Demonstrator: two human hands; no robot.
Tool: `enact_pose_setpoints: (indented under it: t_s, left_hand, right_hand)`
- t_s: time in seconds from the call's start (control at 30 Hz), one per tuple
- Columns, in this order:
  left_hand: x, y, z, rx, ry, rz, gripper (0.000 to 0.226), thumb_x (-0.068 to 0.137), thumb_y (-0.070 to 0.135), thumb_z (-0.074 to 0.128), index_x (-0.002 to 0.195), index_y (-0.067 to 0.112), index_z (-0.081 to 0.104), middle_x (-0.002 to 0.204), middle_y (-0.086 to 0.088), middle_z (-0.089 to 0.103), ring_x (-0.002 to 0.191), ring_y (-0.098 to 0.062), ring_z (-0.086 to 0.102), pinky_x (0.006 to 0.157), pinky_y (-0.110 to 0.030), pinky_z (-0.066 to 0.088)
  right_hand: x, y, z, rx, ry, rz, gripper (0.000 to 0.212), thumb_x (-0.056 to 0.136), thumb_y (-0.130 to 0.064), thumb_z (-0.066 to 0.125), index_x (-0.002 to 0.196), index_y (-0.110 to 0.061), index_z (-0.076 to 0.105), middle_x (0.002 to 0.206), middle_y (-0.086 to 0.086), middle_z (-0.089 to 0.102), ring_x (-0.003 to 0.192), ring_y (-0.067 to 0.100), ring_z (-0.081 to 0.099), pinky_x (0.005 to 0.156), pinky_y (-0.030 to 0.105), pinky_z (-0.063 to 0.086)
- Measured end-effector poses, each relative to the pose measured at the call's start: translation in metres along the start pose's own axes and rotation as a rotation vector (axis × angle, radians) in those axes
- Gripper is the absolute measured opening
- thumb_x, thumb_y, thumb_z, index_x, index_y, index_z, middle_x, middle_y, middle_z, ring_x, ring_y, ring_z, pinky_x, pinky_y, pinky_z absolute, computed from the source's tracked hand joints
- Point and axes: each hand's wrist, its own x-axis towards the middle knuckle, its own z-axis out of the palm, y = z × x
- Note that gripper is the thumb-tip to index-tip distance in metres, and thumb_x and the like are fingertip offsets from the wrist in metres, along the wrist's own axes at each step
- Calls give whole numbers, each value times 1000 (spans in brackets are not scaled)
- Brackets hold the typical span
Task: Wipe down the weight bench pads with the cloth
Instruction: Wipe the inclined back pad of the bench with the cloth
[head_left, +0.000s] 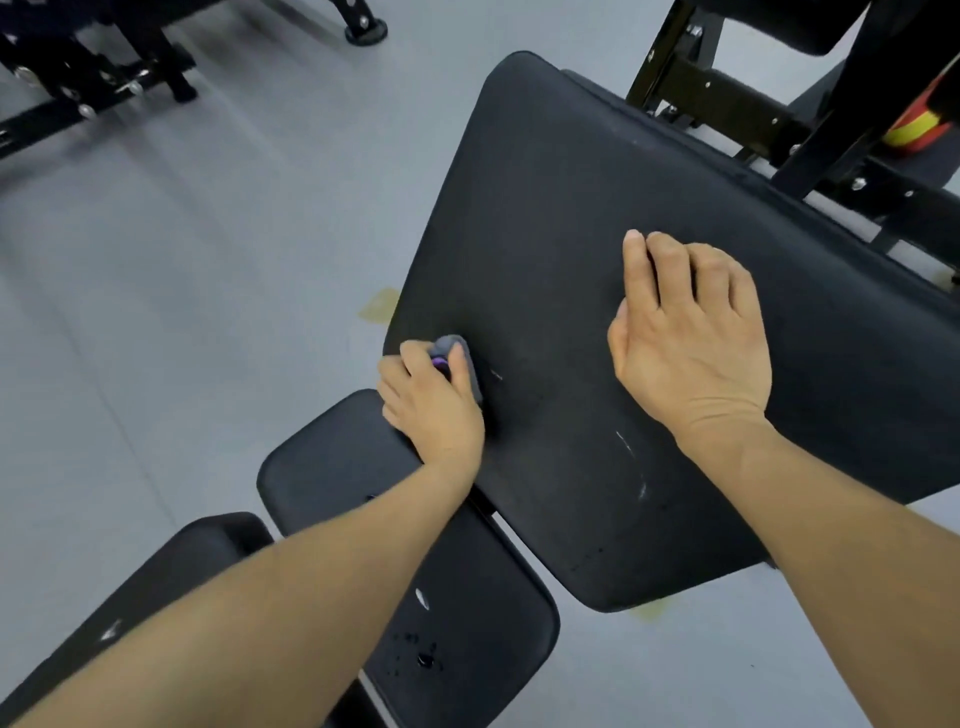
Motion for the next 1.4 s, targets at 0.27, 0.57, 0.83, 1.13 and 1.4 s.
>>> enact_pose_setpoints:
  t_s: [0.27, 0.57, 0.83, 1.13, 1.4]
  left_hand:
    - [87, 6, -3, -80, -17, -221, 37, 96, 39, 40, 114, 7, 45, 127, -14, 41, 119, -31, 40, 93, -45, 35]
    - [20, -8, -9, -100, -64, -108, 29, 95, 33, 47, 104, 6, 45, 114, -15, 42, 108, -31, 41, 81, -38, 33]
    - [69, 5, -1, -92, 5, -135, 32, 95, 35, 46, 106, 5, 46, 118, -16, 43, 112, -32, 42, 87, -42, 37]
    - [-10, -1, -6, -28, -3, -15, 29, 92, 34, 53, 97, 5, 53, 105, -15, 49, 98, -33, 48, 75, -35, 30]
    - [85, 34, 5, -61, 82, -28, 33, 93, 37, 47, 106, 7, 51, 114, -12, 47, 108, -29, 46, 83, -37, 35]
  right_hand:
    - [0, -1, 1, -12, 4, -8, 48, 94, -27, 33, 136, -6, 42, 124, 9, 55, 105, 26, 34, 98, 40, 26]
    - [0, 1, 0, -1, 12, -4, 48, 94, -25, 32, 136, -5, 44, 123, 10, 56, 104, 26, 35, 99, 40, 25]
    - [0, 0, 1, 4, 10, -10, 48, 95, -26, 30, 136, -5, 43, 123, 10, 55, 105, 27, 35, 99, 40, 26]
    - [0, 0, 1, 18, 26, -5, 47, 95, -25, 32, 136, -3, 43, 123, 12, 56, 105, 28, 33, 99, 40, 25]
    - [-3, -1, 3, 3, 47, -15, 47, 95, -25, 32, 135, -4, 43, 123, 11, 56, 105, 27, 34, 99, 39, 27]
